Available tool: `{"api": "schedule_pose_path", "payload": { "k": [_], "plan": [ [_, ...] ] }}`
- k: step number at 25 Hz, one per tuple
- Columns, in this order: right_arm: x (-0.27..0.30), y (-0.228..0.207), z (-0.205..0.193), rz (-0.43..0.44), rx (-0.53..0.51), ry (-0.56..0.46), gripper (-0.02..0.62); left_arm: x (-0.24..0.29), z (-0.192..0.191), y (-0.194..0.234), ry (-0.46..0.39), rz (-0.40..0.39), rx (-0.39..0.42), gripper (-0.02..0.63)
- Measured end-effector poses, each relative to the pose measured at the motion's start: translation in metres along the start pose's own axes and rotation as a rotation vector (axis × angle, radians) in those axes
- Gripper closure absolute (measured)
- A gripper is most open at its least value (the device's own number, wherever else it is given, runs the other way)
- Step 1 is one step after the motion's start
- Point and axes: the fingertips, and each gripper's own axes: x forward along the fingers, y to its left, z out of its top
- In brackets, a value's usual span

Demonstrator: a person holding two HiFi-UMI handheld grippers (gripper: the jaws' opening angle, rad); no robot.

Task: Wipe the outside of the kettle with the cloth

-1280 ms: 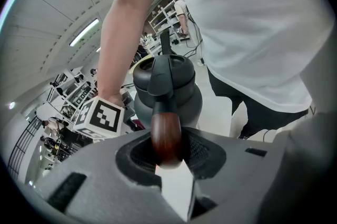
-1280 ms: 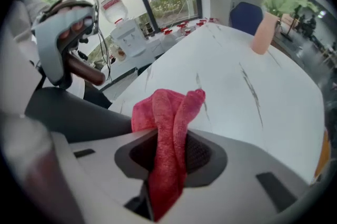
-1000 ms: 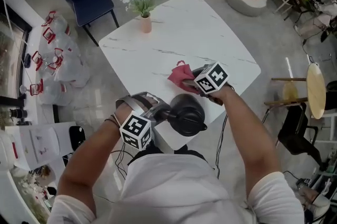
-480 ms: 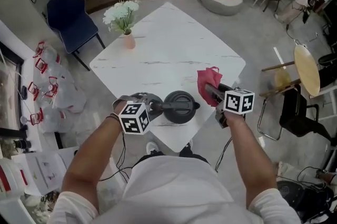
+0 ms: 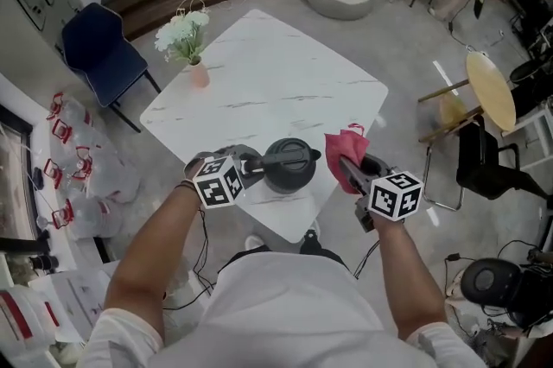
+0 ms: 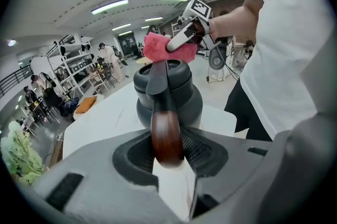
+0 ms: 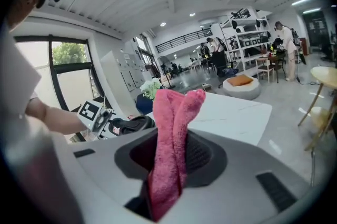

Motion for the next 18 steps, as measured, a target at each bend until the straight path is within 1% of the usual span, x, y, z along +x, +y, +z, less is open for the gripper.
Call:
{"api": "schedule_pose_path", "payload": {
  "k": [3,6,10,13,15,16,18],
  "plan": [
    [-0.012,0.014,-0.003,0.004,0.019,-0.024,0.482,-0.01,0.003,-0.001,-0.051,0.016,-0.048,0.41],
    [-0.021,0.022,-0.005,0.007,0.025,-0.053,0.482,-0.03,0.009,0.001,-0.126,0.052,-0.121,0.399],
    [-0.027,0.027,-0.016,0.022,0.037,-0.052,0.483,-0.064,0.022,0.005,-0.243,0.168,-0.238,0.399],
    [-0.033,0.037,-0.015,0.066,0.025,-0.059,0.482,-0.085,0.033,0.001,-0.328,0.274,-0.354,0.414],
    [-0.035,0.044,-0.012,0.097,-0.006,-0.07,0.482,-0.092,0.038,-0.006,-0.378,0.321,-0.431,0.436],
    [-0.035,0.046,-0.011,0.107,-0.031,-0.071,0.482,-0.093,0.04,-0.011,-0.398,0.339,-0.471,0.459],
    [-0.039,0.051,-0.011,0.121,-0.087,-0.065,0.482,-0.093,0.045,-0.022,-0.431,0.375,-0.559,0.476]
  ]
}}
